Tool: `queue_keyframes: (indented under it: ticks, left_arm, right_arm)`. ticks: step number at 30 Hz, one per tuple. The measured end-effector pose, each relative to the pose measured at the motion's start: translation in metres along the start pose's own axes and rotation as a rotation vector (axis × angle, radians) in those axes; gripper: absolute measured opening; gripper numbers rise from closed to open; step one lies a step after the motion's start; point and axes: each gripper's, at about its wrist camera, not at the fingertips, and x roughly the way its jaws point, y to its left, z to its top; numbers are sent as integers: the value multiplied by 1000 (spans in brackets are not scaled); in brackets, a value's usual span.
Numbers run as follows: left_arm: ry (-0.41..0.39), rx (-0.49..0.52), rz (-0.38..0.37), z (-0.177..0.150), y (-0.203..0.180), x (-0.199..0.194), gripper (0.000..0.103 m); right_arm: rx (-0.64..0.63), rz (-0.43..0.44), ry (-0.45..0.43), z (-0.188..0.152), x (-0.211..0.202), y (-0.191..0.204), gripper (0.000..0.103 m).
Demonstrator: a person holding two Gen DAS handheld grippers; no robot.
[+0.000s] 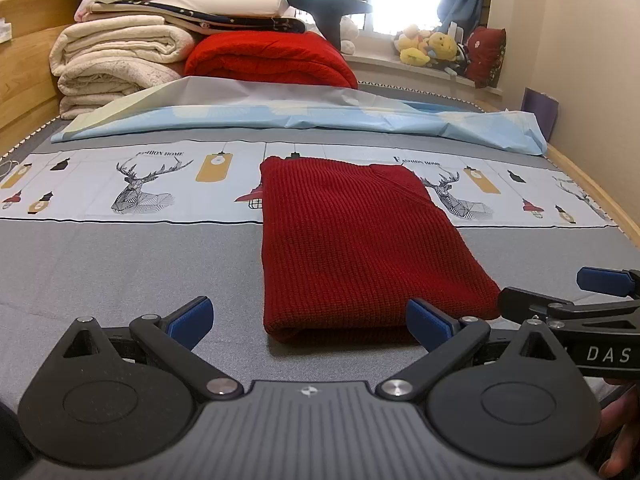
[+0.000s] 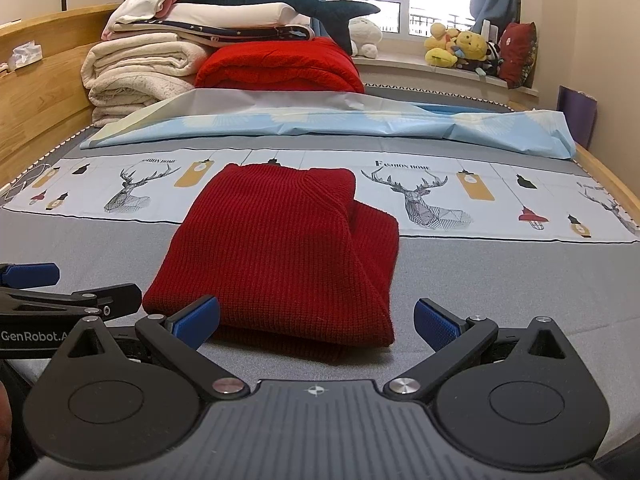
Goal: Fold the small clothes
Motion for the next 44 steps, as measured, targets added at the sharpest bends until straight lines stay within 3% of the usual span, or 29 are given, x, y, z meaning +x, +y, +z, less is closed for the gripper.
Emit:
queue_keyframes:
  ticks: [44]
  left_arm:
    - [-12,13,1,-1,4,-1,102]
  right_arm:
    - [-6,5,10,-2,4,4,102]
